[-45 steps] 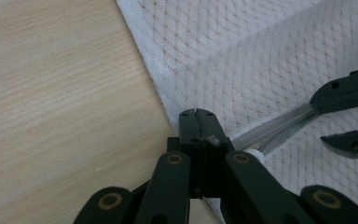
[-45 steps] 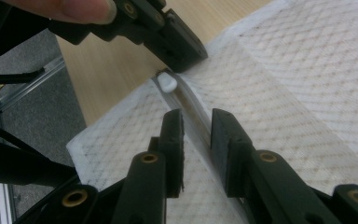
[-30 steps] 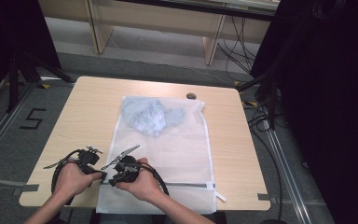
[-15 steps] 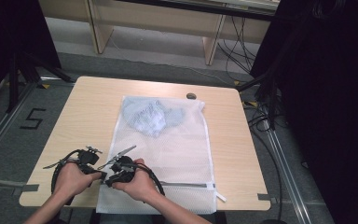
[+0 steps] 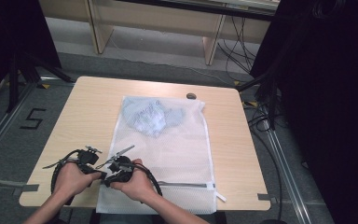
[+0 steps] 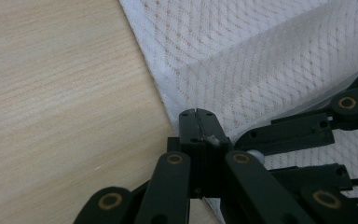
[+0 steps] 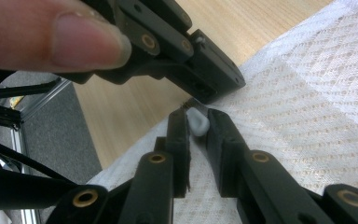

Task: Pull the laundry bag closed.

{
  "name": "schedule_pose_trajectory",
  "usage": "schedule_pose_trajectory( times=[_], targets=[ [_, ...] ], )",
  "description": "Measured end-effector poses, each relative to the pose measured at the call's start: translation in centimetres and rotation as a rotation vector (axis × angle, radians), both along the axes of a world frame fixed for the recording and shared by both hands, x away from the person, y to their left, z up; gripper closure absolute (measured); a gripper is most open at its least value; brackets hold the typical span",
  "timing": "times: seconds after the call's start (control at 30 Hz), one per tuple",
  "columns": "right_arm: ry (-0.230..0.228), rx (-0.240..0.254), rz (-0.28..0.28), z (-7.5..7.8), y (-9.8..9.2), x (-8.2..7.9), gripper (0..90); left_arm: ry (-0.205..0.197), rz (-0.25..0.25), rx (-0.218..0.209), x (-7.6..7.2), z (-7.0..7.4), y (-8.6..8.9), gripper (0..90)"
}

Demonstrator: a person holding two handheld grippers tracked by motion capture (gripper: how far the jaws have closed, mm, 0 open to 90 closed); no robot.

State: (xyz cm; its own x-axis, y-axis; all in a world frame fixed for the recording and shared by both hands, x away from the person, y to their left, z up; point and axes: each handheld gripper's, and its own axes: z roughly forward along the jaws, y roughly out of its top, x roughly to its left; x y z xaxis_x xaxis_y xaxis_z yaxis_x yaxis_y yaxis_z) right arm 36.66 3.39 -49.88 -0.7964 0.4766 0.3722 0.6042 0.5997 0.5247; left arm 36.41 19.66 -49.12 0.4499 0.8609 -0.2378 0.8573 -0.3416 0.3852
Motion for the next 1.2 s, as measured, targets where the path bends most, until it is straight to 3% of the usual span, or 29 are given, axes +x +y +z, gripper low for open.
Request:
schedule_pose_trajectory(
  times=[0.03, 0.1, 0.17, 0.2, 0.3, 0.4, 0.43, 0.5, 0.6, 0.67, 0.7, 0.73, 0.77, 0.8, 0.93, 0.97, 1.0, 1.13, 1.2],
  targets=[
    [0.007, 0.004, 0.001, 0.0, 0.0, 0.0, 79.7, -0.009, 0.026, -0.016, -0.1, -0.1, -0.2, 89.8],
    [-0.008, -0.004, -0.012, 0.0, 0.1, 0.1, 79.8, -0.012, 0.015, -0.017, 0.0, -0.1, -0.2, 89.8],
    [0.02, 0.017, -0.012, -0.1, 0.1, 0.2, 81.0, -0.006, 0.049, -0.026, -0.2, -0.1, -0.4, 89.8],
    [0.005, 0.008, -0.021, -0.2, 0.1, 0.2, 81.7, 0.001, 0.024, -0.012, -0.2, 0.0, -0.2, 89.8],
    [0.037, 0.02, -0.016, -0.2, 0.1, 0.2, 82.8, -0.005, 0.003, -0.01, -0.1, -0.1, -0.1, 89.7],
    [0.061, 0.017, -0.014, -0.3, 0.1, 0.1, 86.6, -0.011, 0.01, -0.023, -0.1, -0.1, -0.2, 89.7],
    [0.058, 0.016, -0.015, -0.4, 0.1, 0.0, 86.6, -0.01, -0.021, 0.0, -0.1, 0.0, 0.0, 89.8],
    [0.056, 0.012, -0.013, -0.4, 0.0, 0.0, 86.6, -0.014, -0.001, -0.004, -0.2, 0.0, -0.3, 89.8],
    [0.06, 0.018, -0.03, -0.3, -0.1, 0.0, 86.8, -0.016, -0.039, 0.024, -0.1, 0.1, -0.4, 89.9],
    [0.058, 0.013, -0.045, -0.3, -0.2, 0.0, 86.8, -0.028, -0.013, 0.015, -0.3, 0.0, -0.7, 89.9],
    [0.046, 0.011, -0.052, -0.2, -0.3, -0.1, 86.9, -0.019, -0.043, 0.04, -0.3, 0.2, -0.6, 89.9],
    [0.056, 0.026, -0.056, -0.2, -0.3, -0.1, 86.8, -0.02, -0.022, 0.028, -0.4, 0.1, -0.8, 89.9],
    [0.065, 0.024, -0.069, -0.1, -0.4, -0.1, 86.9, -0.04, -0.051, 0.036, -0.2, 0.1, -0.7, 89.9],
    [0.055, 0.026, -0.063, -0.1, -0.5, -0.1, 86.9, -0.045, -0.038, 0.04, -0.3, 0.1, -0.9, 89.9],
    [0.026, 0.003, -0.089, 0.2, -0.8, -0.2, 87.0, -0.04, -0.032, 0.045, -0.5, 0.1, -1.1, 89.9],
    [0.029, 0.005, -0.089, 0.2, -0.9, -0.2, 87.0, -0.033, -0.053, 0.055, -0.4, 0.2, -1.0, 89.9],
    [0.041, -0.004, -0.098, 0.2, -0.9, -0.2, 87.1, -0.042, -0.024, 0.042, -0.5, 0.1, -1.2, 89.9],
    [0.028, -0.009, -0.099, 0.2, -0.9, -0.2, 87.1, -0.034, -0.058, 0.055, -0.4, 0.2, -0.9, 90.0],
    [0.027, -0.007, -0.099, 0.2, -0.9, -0.2, 87.1, -0.038, -0.047, 0.047, -0.4, 0.2, -1.0, 90.0]
  ],
)
